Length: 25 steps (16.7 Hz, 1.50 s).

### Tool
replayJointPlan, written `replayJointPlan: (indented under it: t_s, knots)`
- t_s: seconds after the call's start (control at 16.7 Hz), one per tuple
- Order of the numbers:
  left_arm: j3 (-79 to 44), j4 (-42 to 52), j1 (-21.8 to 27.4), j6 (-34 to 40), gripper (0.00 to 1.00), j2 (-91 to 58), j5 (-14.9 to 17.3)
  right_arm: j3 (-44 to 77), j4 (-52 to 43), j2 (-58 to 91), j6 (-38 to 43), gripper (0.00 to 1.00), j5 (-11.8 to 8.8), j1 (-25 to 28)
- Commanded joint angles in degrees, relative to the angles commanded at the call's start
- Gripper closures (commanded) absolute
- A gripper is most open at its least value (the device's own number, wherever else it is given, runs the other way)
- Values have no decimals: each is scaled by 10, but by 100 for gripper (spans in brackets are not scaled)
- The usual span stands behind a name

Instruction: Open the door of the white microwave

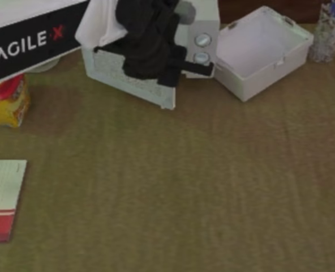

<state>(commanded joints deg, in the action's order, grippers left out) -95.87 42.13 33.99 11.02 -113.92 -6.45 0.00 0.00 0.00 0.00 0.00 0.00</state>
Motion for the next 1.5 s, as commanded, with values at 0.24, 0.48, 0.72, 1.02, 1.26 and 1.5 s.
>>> replayJointPlan:
  t_s: [0.24,0.48,0.72,1.02,1.26,1.5]
  knots:
    - [0,0,0,0,100,0,0,0,0,0,0,0,0,0]
    - [0,0,0,0,100,0,0,0,0,0,0,0,0,0]
    - [0,0,0,0,100,0,0,0,0,0,0,0,0,0]
    - [8,-3,1,-5,100,5,8,0,0,0,0,0,0,0]
    - [47,-20,-12,-51,100,36,30,0,0,0,0,0,0,0]
    - [63,-23,-16,-66,100,45,38,0,0,0,0,0,0,0]
